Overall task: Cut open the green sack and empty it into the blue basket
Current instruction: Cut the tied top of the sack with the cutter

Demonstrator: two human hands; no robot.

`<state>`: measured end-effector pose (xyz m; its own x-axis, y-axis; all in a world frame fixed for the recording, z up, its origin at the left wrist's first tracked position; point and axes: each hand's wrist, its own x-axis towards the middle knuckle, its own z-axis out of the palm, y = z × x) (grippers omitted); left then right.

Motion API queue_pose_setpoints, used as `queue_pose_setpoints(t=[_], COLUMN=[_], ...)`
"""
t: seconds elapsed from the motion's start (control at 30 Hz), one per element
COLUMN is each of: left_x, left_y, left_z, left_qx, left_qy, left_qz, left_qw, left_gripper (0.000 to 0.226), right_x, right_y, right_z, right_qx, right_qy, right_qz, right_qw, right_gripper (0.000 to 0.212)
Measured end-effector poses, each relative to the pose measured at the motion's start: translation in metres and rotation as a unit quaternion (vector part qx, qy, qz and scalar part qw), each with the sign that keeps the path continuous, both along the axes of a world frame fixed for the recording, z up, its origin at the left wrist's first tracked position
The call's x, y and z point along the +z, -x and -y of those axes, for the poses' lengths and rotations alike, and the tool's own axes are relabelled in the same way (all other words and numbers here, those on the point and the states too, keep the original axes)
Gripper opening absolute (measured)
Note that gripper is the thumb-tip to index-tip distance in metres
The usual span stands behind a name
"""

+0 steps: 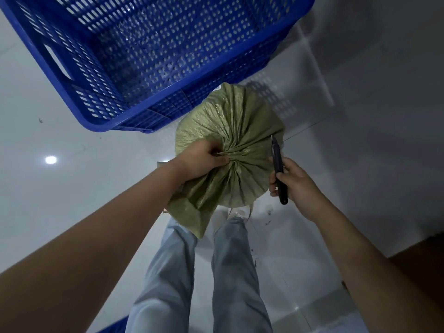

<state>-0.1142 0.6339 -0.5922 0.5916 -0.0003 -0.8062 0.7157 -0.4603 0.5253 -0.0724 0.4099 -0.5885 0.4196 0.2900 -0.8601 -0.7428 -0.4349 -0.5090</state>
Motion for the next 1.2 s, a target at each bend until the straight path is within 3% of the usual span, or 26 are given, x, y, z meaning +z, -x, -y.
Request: queue_pose_setpoints(t=[0.13, 0.27, 0.37, 0.47, 0.53, 0.63, 0.67, 0.73, 0.8, 0.87, 0.93, 1.07, 1.2], left_x=[0.025, 0.047, 0.059, 0.056, 0.044, 0.017, 0.006, -0.013, -0.025, -0.029, -0.026, -0.005, 0.035], left_y=[-0.008, -0.017, -0.025, -0.048, -0.064, -0.068, -0.063, -0.048, -0.036, -0.027, -0.024, -0.034, -0.041], left_z=[0.005, 0.007, 0.013, 0.034, 0.054, 0.078, 0.083, 0.084, 0.078, 0.074, 0.066, 0.04, 0.004], left_qx=[-0.014, -0.141, -0.282, -0.389, -0.381, -0.367, -0.383, -0.399, -0.396, -0.4, -0.377, -0.204, -0.15], left_qy=[-0.086, -0.154, -0.234, -0.313, -0.296, -0.276, -0.294, -0.336, -0.339, -0.31, -0.282, -0.233, -0.206], left_qz=[-0.001, -0.02, -0.061, 0.002, 0.033, -0.043, -0.056, -0.042, -0.039, -0.058, -0.058, 0.032, 0.066], left_qw=[0.996, 0.978, 0.929, 0.866, 0.875, 0.887, 0.874, 0.852, 0.853, 0.861, 0.881, 0.95, 0.965], left_gripper=[0.054, 0.058, 0.062, 0.078, 0.091, 0.115, 0.112, 0.083, 0.055, 0.044, 0.038, 0.021, 0.026], right_x=[0.006, 0.009, 0.005, 0.0, -0.003, -0.006, -0.008, -0.009, -0.008, -0.006, -0.004, 0.007, 0.032], right_y=[0.003, 0.004, 0.009, 0.013, 0.015, 0.017, 0.017, 0.019, 0.02, 0.02, 0.02, 0.02, 0.021], right_z=[0.0, 0.002, 0.003, 0.004, 0.006, 0.011, 0.013, 0.017, 0.02, 0.021, 0.022, 0.017, 0.007], right_qx=[-0.03, -0.067, -0.085, -0.107, -0.126, -0.171, -0.186, -0.2, -0.194, -0.185, -0.175, -0.166, -0.143], right_qy=[0.002, -0.006, 0.0, 0.023, 0.049, 0.09, 0.097, 0.104, 0.107, 0.116, 0.126, 0.145, 0.156], right_qz=[0.0, 0.008, -0.005, 0.004, 0.024, 0.038, 0.035, 0.028, 0.031, 0.037, 0.036, 0.02, 0.001], right_qw=[1.0, 0.998, 0.996, 0.994, 0.99, 0.98, 0.977, 0.974, 0.975, 0.975, 0.976, 0.975, 0.977], right_gripper=[0.048, 0.062, 0.068, 0.069, 0.066, 0.06, 0.058, 0.054, 0.052, 0.051, 0.052, 0.054, 0.052])
